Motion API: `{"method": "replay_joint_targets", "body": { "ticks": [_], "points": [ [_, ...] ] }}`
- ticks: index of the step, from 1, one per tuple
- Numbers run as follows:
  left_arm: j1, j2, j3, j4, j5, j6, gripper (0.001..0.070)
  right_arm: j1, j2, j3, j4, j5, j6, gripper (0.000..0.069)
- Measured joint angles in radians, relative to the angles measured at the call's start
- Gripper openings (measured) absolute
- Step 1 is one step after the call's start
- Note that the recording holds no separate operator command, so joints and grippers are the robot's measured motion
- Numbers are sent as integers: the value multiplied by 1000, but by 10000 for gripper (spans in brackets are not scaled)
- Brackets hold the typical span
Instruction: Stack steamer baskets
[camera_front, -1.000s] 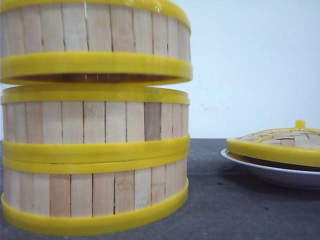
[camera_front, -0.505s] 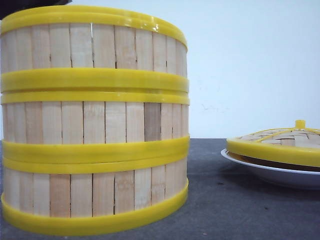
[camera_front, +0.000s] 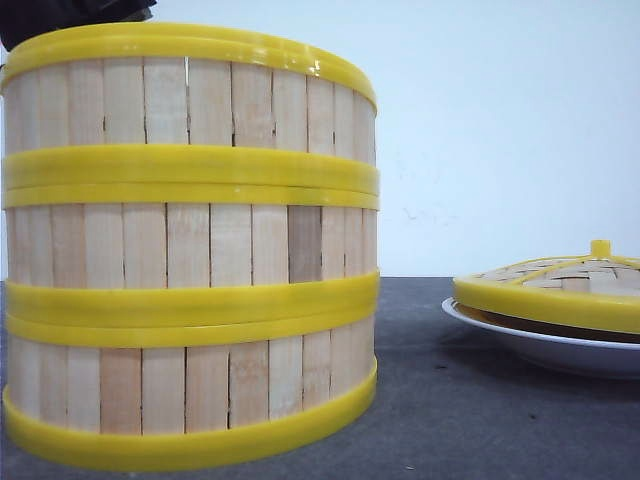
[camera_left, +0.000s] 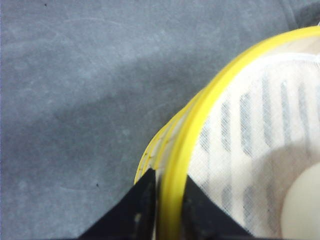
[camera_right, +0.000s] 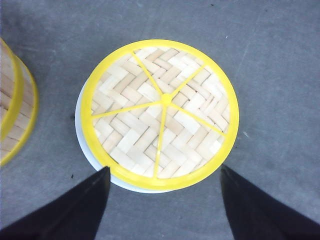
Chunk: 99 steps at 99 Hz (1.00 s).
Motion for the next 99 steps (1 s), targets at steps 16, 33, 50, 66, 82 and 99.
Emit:
{"method": "replay_joint_targets", "body": {
  "ticks": [16, 33, 50, 66, 82, 99],
  "points": [
    [0, 0, 0, 3, -1, -2, 278, 0, 0, 0, 0, 15, 0, 427],
    [0, 0, 0, 11, -1, -2, 300, 0, -1, -15, 23, 55, 2, 427],
    [1, -5, 21, 7, -2, -2, 300, -3, 0, -81, 74, 41, 3, 427],
    [13, -85, 43, 2, -4, -2, 300, -40, 4, -138, 150, -48, 0, 427],
    [42, -205, 48, -4, -16, -2, 300, -143, 37, -187, 233, -127, -21, 427],
    [80, -319, 48, -62, -95, -2, 300, -251, 116, -192, 294, -205, -74, 427]
  ]
}}
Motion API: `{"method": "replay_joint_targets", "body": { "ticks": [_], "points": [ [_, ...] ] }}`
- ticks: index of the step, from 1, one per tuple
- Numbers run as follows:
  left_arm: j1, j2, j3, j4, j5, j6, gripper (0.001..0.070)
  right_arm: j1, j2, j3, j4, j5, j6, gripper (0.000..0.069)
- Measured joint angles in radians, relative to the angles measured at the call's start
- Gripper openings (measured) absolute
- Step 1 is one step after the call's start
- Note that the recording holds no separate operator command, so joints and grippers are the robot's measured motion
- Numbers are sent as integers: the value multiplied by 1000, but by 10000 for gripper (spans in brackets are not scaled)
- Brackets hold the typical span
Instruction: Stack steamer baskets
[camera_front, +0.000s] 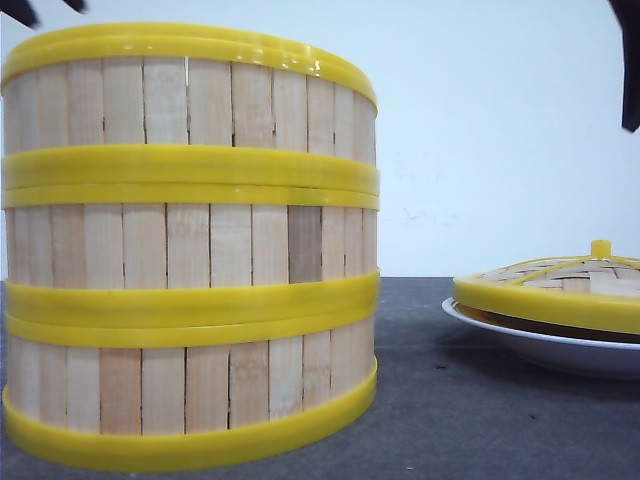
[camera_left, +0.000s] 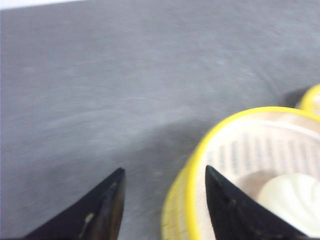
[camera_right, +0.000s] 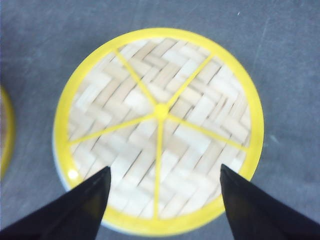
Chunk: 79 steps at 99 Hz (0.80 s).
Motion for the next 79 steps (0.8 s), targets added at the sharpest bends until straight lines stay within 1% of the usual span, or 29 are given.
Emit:
{"method": "replay_joint_targets", "body": {
  "ticks": [15, 25, 40, 51, 67, 79],
  "points": [
    [39, -71, 0, -47, -110, 1, 300, -27, 84, 0, 66, -50, -32, 415],
    [63, -81, 2, -81, -146, 1, 300, -27, 148, 0, 97, -58, -48, 410],
    [89, -75, 2, -119, -148, 1, 300, -25, 235, 0, 155, -58, -63, 409],
    [94, -74, 2, -121, -148, 1, 300, -26, 288, 0, 186, -58, -63, 402],
    [94, -74, 2, -121, -147, 1, 300, -26, 341, 0, 193, -58, -64, 345],
    [94, -74, 2, -121, -148, 1, 300, -26, 366, 0, 209, -58, -65, 331]
  ]
}}
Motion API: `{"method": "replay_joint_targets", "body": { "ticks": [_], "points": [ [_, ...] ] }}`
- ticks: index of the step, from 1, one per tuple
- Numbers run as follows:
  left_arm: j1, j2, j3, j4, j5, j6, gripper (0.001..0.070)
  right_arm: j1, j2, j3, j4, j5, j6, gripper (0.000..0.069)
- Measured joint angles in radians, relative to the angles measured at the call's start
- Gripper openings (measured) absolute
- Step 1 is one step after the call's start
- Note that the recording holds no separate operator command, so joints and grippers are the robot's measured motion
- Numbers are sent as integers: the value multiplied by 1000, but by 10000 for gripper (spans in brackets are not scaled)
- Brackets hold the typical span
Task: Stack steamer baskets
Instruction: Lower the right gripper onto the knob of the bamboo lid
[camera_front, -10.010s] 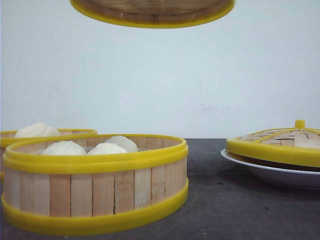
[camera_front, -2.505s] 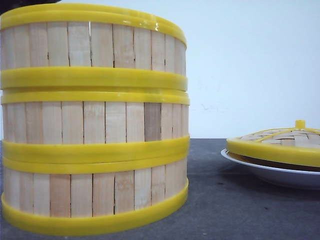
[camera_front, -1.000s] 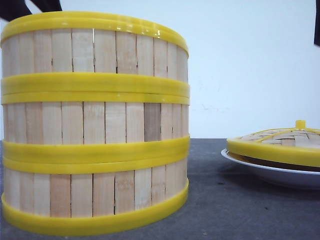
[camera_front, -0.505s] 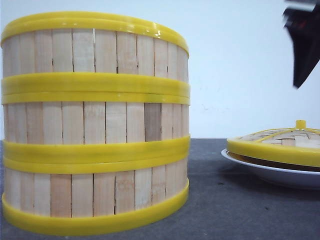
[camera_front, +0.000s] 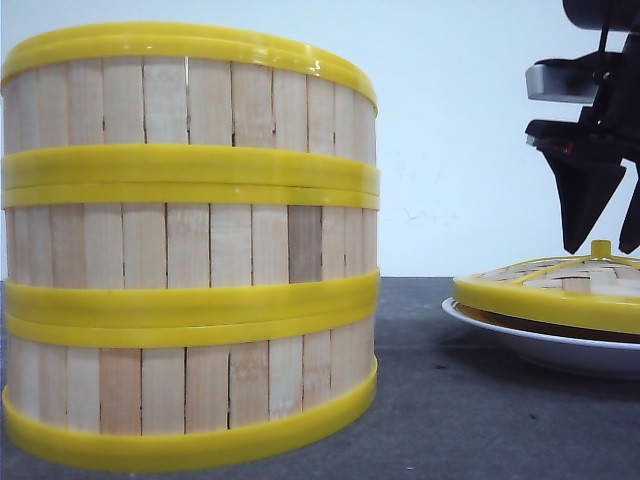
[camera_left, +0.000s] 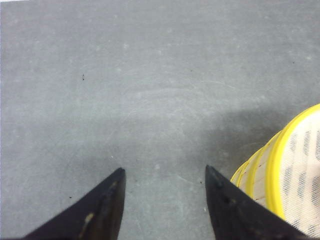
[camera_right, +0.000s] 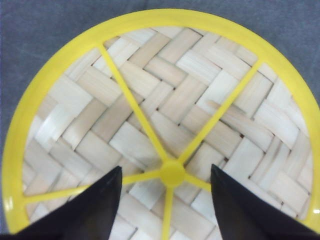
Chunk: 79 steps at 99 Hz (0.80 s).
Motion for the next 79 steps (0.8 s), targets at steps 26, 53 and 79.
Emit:
{"method": "replay_joint_targets", "body": {
  "ticks": [26, 53, 79],
  "points": [
    [0, 0, 0, 0, 0, 0, 300, 0, 26, 0, 20, 1, -5, 195],
    [0, 0, 0, 0, 0, 0, 300, 0, 27, 0, 27, 4, -4, 78],
    [0, 0, 0, 0, 0, 0, 300, 0, 27, 26, 1, 1, -3, 58]
  ]
}}
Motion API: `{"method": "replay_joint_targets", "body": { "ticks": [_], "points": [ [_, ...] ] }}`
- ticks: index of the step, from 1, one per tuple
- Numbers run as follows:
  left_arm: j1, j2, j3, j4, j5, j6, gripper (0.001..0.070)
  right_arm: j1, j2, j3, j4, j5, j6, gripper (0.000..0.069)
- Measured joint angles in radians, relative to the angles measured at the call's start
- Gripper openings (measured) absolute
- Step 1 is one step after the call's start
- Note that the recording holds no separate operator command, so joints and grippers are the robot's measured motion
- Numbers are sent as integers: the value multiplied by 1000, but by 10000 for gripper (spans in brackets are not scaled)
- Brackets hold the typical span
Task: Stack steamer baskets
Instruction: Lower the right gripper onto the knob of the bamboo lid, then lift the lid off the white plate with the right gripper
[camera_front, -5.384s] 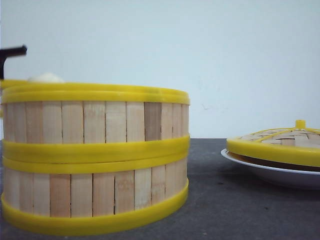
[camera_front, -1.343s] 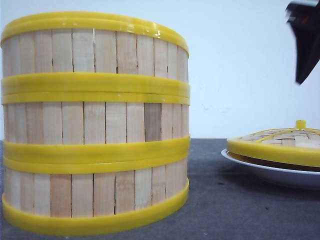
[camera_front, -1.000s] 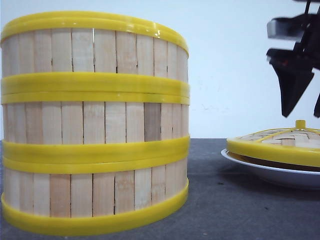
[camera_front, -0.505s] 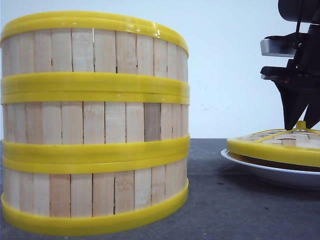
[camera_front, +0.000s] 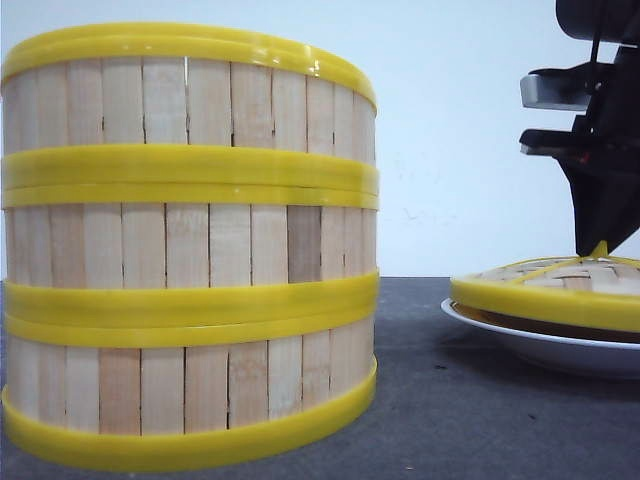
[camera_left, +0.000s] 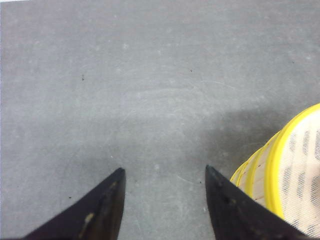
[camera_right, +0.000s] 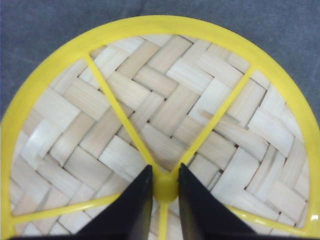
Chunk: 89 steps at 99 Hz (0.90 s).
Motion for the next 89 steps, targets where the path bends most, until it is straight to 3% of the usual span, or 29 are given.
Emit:
{"method": "replay_joint_targets", "body": {
  "ticks": [23, 41, 70, 89],
  "points": [
    [6, 0, 0, 3, 0, 0, 300, 38, -6, 256, -156, -10, -5, 58],
    [6, 9, 0, 3, 0, 0, 300, 110, -8, 517, -237, -104, -20, 58],
    [6, 11, 0, 3, 0, 0, 300, 333, 81, 837, -324, -137, -43, 58],
    [6, 11, 0, 3, 0, 0, 300, 477, 177, 924, -377, -137, -68, 58]
  ]
}}
